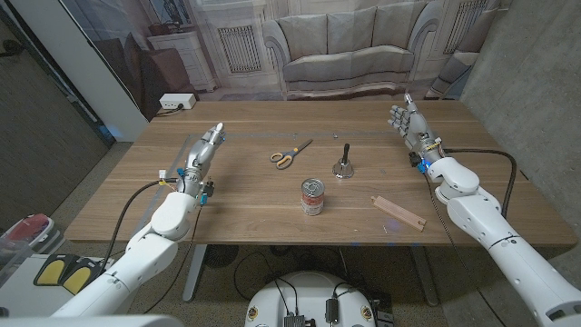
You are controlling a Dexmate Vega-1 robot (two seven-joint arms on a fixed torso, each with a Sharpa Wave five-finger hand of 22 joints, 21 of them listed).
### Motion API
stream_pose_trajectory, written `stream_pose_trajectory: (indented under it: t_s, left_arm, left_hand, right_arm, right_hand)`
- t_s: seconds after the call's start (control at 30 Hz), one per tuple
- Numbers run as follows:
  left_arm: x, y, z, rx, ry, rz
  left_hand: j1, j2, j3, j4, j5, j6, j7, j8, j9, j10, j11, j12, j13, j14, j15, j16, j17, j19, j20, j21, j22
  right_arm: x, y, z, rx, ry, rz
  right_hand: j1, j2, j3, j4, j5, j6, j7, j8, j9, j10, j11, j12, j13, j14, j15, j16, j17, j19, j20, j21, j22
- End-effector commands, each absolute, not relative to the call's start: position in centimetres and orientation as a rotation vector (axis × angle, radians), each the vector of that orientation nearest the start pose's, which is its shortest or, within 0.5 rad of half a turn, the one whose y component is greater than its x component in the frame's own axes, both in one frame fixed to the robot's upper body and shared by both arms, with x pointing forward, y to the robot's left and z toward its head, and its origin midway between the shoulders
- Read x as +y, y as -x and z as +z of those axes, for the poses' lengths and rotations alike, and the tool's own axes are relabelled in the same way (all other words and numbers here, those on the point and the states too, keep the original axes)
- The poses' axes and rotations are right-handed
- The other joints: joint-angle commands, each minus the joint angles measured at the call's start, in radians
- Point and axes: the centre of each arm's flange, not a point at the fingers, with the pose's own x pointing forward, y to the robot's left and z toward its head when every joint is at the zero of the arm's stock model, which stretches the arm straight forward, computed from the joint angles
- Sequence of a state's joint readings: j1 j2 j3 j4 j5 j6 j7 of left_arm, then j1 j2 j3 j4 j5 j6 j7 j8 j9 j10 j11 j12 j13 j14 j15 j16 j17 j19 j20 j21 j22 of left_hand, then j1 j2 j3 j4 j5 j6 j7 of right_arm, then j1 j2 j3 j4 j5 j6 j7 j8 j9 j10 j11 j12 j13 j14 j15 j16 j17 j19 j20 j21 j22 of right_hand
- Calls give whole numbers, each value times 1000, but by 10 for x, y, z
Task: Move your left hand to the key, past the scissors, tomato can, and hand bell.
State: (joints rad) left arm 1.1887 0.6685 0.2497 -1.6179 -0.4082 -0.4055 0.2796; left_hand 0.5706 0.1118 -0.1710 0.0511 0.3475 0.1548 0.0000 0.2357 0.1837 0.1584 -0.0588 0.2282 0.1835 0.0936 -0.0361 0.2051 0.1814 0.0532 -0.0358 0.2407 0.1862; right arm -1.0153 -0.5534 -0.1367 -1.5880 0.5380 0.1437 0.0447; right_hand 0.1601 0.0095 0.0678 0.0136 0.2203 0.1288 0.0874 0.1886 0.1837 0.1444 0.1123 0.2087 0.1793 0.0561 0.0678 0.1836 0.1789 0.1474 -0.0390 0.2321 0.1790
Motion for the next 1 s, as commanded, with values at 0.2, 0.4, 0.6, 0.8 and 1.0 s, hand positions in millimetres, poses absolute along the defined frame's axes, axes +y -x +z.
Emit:
stream_pose_trajectory:
  t_s: [0.2, 0.4, 0.6, 0.8, 1.0]
  left_arm:
    - [337, -546, -80, -726, -203, 75]
    - [343, -539, -78, -726, -232, 96]
    - [348, -533, -78, -738, -248, 119]
    - [349, -527, -82, -745, -291, 174]
    - [352, -523, -83, -748, -325, 206]
  left_hand:
    - [10, -1, -6, -4, -1, 22, -2, -5, 3, 15, -11, -1, 5, 15, -17, 1, 3, 9, -26, 0, 2]
    - [10, -2, -8, -4, -1, 25, -4, -6, 3, 20, -8, -1, 5, 18, -18, 0, 3, 12, -26, 0, 2]
    - [10, -2, -9, -4, -1, 30, -6, -6, 3, 24, -8, -2, 5, 22, -19, 0, 3, 16, -26, 0, 1]
    - [12, -3, -11, -4, 0, 34, -7, -7, 3, 31, -16, -2, 5, 27, -20, 0, 3, 20, -29, 0, 1]
    - [14, -3, -12, -5, 1, 41, -11, -7, 3, 35, -17, -3, 5, 33, -23, 0, 3, 24, -30, 0, 1]
  right_arm:
    - [-334, -599, 6, -639, 62, 156]
    - [-332, -601, 7, -635, 61, 160]
    - [-330, -602, 8, -635, 60, 158]
    - [-329, -601, 8, -635, 58, 156]
    - [-329, -601, 7, -632, 56, 150]
  right_hand:
    - [5, 1, 0, -1, 0, 8, -4, 6, 2, 8, 1, 3, 4, 1, 6, 2, 2, 9, 1, -2, 2]
    - [5, 2, -1, -2, 0, 8, -5, 6, 2, 8, 0, 3, 4, 2, 6, 2, 2, 10, 0, -4, 2]
    - [5, 2, -2, -2, 0, 8, -5, 5, 2, 9, 0, 3, 4, 3, 7, 2, 2, 11, 0, -5, 2]
    - [5, 2, -2, -2, 0, 8, -5, 5, 2, 9, 0, 3, 4, 3, 6, 2, 2, 11, 0, -5, 3]
    - [5, 3, -3, -2, 0, 8, -5, 5, 2, 10, 0, 3, 4, 3, 6, 2, 2, 12, 0, -7, 3]
